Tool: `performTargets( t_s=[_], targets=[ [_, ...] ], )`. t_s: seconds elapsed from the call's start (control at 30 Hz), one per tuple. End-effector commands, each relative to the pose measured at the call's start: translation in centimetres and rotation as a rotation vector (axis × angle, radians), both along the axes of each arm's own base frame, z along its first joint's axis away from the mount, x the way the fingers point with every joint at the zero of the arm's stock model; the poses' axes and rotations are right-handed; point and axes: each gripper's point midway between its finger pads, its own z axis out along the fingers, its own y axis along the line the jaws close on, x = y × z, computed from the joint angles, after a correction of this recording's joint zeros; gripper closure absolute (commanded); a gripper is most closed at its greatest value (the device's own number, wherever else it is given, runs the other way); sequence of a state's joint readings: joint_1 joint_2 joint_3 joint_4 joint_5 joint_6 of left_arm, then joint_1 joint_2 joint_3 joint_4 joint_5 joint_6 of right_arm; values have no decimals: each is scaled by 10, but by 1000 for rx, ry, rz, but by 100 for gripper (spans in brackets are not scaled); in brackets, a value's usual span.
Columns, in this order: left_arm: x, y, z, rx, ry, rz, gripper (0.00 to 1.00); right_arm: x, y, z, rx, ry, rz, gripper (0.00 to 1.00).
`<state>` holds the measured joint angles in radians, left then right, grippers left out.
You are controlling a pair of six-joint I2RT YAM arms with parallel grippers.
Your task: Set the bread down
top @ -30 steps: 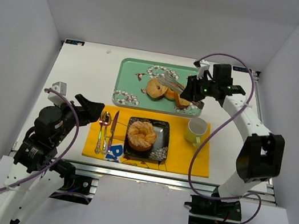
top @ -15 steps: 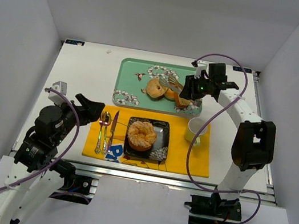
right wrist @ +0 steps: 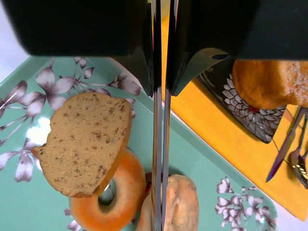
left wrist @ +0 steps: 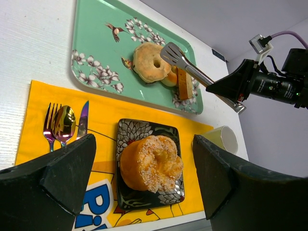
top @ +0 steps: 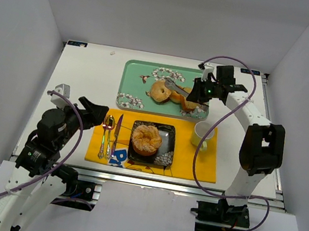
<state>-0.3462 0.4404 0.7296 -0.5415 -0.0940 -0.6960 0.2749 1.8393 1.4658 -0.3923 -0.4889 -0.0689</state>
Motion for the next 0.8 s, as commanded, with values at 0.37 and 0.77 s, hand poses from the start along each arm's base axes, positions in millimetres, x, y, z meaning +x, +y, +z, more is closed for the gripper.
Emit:
performTargets(
  t_s=[0.37, 0.77],
  targets=[
    [-1, 2, 9, 3, -27, 5, 10, -40, -4, 124, 309, -80, 76, 100],
    [0, -1, 8, 3, -27, -8, 9, -210, -5, 113, 447, -23, 393, 100]
  ],
)
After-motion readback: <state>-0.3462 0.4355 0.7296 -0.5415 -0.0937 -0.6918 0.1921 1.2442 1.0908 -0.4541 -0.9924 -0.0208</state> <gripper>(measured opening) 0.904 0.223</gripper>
